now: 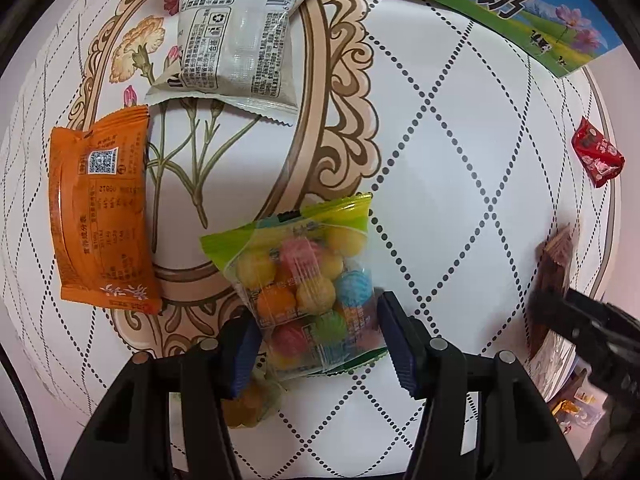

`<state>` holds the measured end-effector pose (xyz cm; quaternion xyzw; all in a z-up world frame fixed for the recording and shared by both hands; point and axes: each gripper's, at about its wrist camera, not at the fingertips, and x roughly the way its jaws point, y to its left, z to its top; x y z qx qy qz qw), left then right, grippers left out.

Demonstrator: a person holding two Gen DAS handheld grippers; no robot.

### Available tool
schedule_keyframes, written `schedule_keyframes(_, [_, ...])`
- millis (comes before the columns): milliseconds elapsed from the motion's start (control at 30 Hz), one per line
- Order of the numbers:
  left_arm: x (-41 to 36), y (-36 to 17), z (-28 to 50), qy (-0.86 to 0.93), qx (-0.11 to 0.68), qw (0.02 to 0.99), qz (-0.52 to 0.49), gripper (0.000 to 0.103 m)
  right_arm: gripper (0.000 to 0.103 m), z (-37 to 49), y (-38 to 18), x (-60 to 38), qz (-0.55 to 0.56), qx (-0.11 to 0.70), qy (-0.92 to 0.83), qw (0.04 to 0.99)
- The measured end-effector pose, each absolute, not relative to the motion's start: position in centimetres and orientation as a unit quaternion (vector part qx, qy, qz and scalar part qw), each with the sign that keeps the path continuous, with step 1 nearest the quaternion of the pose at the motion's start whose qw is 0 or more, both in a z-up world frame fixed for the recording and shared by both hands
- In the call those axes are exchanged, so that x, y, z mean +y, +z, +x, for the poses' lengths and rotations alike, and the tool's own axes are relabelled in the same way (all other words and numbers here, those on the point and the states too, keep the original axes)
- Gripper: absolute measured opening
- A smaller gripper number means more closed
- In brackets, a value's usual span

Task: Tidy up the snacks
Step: 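Grasp the candy-ball bag with left tool while right tool grasps the brown packet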

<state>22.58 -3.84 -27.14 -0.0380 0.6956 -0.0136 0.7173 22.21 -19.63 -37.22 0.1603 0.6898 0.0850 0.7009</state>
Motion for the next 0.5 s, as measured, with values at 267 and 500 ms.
schedule_keyframes(267, [-0.8,-30.1,25.0,-0.013,0.711,0.697,-0.093,0.061,0.071,22.8,-36.5,-18.9,0.118,0.689,0.086,0.710])
schedule_keyframes(500, [0.3,-30.1,24.8,-0.003,0.703,0.704,-0.099,0.048,0.059,23.2,-37.0,-16.2,0.063,0.673,0.073,0.733])
